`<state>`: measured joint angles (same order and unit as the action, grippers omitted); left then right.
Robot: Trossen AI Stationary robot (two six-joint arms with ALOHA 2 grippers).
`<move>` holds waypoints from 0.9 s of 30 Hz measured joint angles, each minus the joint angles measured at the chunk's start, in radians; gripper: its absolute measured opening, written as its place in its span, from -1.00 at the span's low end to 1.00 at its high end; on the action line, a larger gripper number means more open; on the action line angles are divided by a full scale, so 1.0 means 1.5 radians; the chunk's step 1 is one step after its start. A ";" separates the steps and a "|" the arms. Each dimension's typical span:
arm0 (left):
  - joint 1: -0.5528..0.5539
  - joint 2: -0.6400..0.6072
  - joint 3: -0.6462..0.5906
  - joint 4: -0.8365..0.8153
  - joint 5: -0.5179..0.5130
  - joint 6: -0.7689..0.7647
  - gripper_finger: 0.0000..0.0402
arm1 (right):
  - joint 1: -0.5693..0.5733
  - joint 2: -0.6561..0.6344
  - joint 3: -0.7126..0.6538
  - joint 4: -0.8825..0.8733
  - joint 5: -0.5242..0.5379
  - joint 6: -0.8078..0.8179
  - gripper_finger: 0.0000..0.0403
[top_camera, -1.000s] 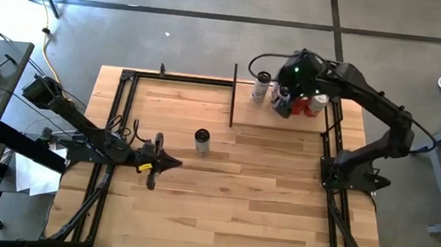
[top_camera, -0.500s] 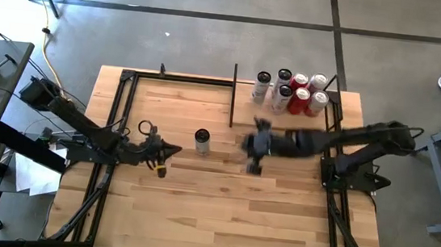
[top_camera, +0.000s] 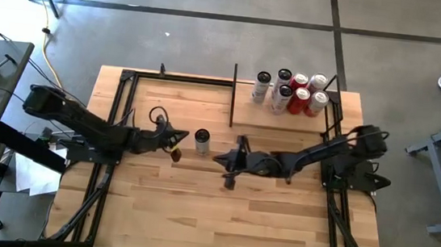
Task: Place canned beverage on shelf
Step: Put the arctic vibe soda can on the shelf aligned with the other arctic soda can
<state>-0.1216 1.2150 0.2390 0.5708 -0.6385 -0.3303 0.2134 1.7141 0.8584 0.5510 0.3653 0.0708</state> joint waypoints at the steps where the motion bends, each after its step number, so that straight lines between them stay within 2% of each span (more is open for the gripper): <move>1: 0.012 0.010 0.000 0.019 0.014 0.011 -1.00 | 0.000 0.015 0.008 0.000 0.001 0.000 -0.97; 4: 0.048 0.035 0.000 0.054 0.060 0.031 -1.00 | 0.001 0.062 0.041 -0.001 -0.006 -0.015 -0.99; 9: 0.109 0.080 0.000 0.116 0.178 0.035 -1.00 | 0.000 0.116 0.100 0.000 -0.006 -0.047 -1.00; 13: 0.123 0.121 0.001 0.171 0.236 0.035 -1.00 | -0.006 0.132 0.126 -0.008 -0.001 -0.063 -1.00; 19: 0.114 0.161 0.000 0.220 0.243 0.031 -1.00 | -0.027 0.132 0.126 -0.016 0.027 -0.051 -1.00; 27: 0.069 0.169 0.000 0.233 0.234 0.029 -1.00 | -0.046 0.132 0.127 -0.096 0.031 0.000 -1.00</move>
<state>-0.0180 1.4685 0.2394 0.9199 -0.2878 -0.2864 0.1451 1.9117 1.0489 0.4075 0.4112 0.0707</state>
